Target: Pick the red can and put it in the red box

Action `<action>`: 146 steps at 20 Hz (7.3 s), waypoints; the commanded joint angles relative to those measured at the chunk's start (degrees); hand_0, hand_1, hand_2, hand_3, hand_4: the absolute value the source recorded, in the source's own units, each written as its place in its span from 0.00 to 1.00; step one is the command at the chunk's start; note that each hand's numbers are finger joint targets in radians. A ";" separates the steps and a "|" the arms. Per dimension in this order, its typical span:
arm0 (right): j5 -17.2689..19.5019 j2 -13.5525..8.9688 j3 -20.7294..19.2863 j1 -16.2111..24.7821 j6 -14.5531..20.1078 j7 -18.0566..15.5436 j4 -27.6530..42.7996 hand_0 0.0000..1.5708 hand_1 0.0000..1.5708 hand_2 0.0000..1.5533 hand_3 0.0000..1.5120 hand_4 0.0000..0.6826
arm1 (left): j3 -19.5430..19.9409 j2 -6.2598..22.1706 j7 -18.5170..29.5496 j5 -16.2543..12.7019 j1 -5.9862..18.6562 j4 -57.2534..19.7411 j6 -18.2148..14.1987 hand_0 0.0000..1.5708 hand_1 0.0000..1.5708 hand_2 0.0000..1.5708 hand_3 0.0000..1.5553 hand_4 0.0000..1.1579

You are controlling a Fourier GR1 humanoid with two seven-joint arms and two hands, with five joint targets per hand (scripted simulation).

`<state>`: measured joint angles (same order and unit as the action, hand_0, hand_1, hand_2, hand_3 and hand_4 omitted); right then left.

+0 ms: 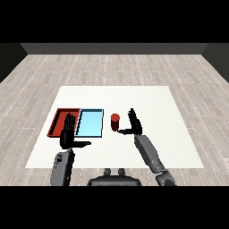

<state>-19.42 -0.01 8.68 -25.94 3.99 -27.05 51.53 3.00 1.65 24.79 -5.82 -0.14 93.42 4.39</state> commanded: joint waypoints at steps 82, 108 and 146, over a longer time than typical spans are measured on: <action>-42.44 0.00 40.53 -27.57 22.61 -3.38 -30.35 0.99 0.99 0.95 0.93 0.82 | 1.40 1.41 -2.72 -3.48 0.70 2.46 1.45 0.00 0.00 0.00 0.00 0.00; -27.05 -13.24 31.73 -16.51 35.02 -5.39 10.98 0.94 0.94 0.92 0.92 0.93 | -8.12 -1.63 -8.27 0.85 1.08 6.50 -0.19 0.00 0.00 0.00 0.00 0.00; 6.09 -2.62 21.02 0.81 27.29 6.06 33.70 0.94 0.94 0.93 0.92 0.99 | -32.70 -1.65 -13.21 -3.92 16.49 -14.07 -22.53 0.00 0.00 0.00 0.00 0.00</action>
<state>-16.45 -6.51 30.16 -24.73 31.20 -21.31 86.34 -25.91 0.00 13.19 -8.05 14.68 79.38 -14.94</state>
